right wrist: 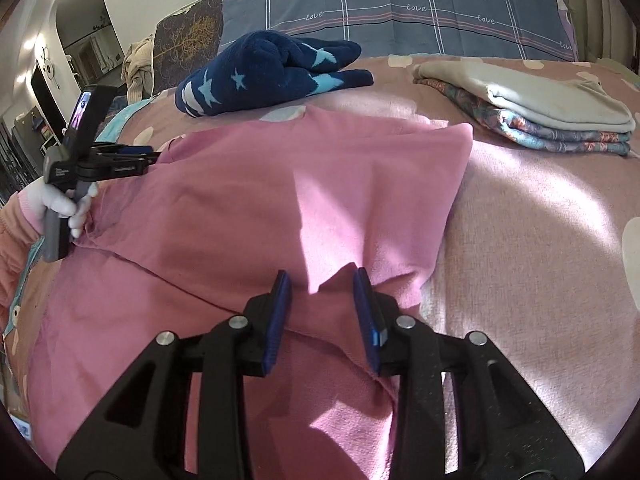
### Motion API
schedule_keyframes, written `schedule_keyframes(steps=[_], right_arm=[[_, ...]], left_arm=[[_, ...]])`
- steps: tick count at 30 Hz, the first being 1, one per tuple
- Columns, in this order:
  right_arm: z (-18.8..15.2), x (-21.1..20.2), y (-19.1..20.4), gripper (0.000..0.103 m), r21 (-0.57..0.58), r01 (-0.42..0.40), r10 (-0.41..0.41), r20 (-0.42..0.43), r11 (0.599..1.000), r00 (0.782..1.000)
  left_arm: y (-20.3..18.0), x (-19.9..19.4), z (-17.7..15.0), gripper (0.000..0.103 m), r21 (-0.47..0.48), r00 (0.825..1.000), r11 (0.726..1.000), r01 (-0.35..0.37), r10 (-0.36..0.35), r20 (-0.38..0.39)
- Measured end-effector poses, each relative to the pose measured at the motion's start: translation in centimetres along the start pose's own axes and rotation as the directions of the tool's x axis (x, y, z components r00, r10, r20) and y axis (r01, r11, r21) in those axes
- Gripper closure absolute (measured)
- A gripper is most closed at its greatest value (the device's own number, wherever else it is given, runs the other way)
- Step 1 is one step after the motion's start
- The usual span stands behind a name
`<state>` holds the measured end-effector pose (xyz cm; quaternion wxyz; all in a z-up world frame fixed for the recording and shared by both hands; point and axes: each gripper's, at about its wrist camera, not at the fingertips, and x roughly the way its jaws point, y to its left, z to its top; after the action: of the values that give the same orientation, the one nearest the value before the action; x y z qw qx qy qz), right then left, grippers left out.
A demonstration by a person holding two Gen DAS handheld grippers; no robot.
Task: Fold small clothes
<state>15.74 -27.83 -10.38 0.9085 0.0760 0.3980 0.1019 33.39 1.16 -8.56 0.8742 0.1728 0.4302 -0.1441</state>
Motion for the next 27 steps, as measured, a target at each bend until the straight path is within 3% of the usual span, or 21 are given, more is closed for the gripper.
schedule_keyframes(steps=[1, 2, 7, 9, 10, 13, 15, 16, 18, 20, 23, 27], right_arm=[[-0.1, -0.2, -0.2, 0.069, 0.005, -0.005, 0.005, 0.001, 1.000, 1.000], [-0.1, -0.2, -0.3, 0.069, 0.014, -0.013, 0.013, 0.002, 1.000, 1.000], [-0.1, -0.2, -0.4, 0.069, 0.020, -0.017, 0.017, 0.004, 1.000, 1.000], [-0.1, -0.2, -0.3, 0.069, 0.015, -0.012, 0.012, 0.003, 1.000, 1.000], [-0.1, -0.1, -0.3, 0.069, 0.015, -0.012, 0.012, 0.003, 1.000, 1.000], [-0.1, -0.2, -0.3, 0.069, 0.017, -0.015, 0.015, 0.003, 1.000, 1.000], [-0.1, -0.2, -0.3, 0.069, 0.018, -0.016, 0.016, 0.003, 1.000, 1.000], [-0.1, -0.2, -0.3, 0.069, 0.018, -0.016, 0.016, 0.003, 1.000, 1.000], [-0.1, -0.2, -0.3, 0.069, 0.019, -0.017, 0.017, 0.004, 1.000, 1.000], [-0.1, -0.2, -0.4, 0.069, 0.021, -0.020, 0.020, 0.004, 1.000, 1.000], [-0.1, -0.2, -0.4, 0.069, 0.023, -0.022, 0.022, 0.005, 0.999, 1.000], [-0.1, -0.2, -0.4, 0.069, 0.022, -0.021, 0.021, 0.005, 1.000, 1.000]], left_arm=[[-0.1, -0.2, -0.1, 0.098, -0.007, 0.999, 0.999, 0.035, -0.035, 0.012], [-0.4, -0.5, -0.3, 0.099, -0.001, 0.998, 0.999, 0.050, -0.050, 0.023], [-0.2, -1.7, -1.4, 0.099, -0.014, 0.991, 0.994, 0.108, -0.107, 0.076], [0.0, -1.7, -1.5, 0.089, -0.010, 0.991, 0.993, 0.117, -0.116, 0.073], [-0.1, -1.6, -1.4, 0.077, -0.003, 0.992, 0.995, 0.102, -0.101, 0.069], [-0.6, -1.1, -1.2, 0.076, 0.024, 0.995, 0.996, 0.081, -0.082, 0.058], [-1.0, -1.0, -1.0, 0.085, 0.036, 0.995, 0.996, 0.081, -0.083, 0.057], [-1.2, -1.1, -0.9, 0.100, 0.042, 0.995, 0.996, 0.073, -0.076, 0.063], [-1.4, -1.7, -0.8, 0.100, 0.050, 0.994, 0.998, 0.036, -0.041, 0.099], [0.0, -2.6, -0.4, 0.100, -0.021, 0.986, 0.999, -0.041, 0.044, 0.162], [2.6, -1.4, -0.7, 0.100, -0.132, 0.991, 0.991, -0.029, 0.046, 0.125], [1.2, -0.7, -1.3, 0.094, -0.057, 0.988, 0.992, -0.110, 0.115, 0.102]])
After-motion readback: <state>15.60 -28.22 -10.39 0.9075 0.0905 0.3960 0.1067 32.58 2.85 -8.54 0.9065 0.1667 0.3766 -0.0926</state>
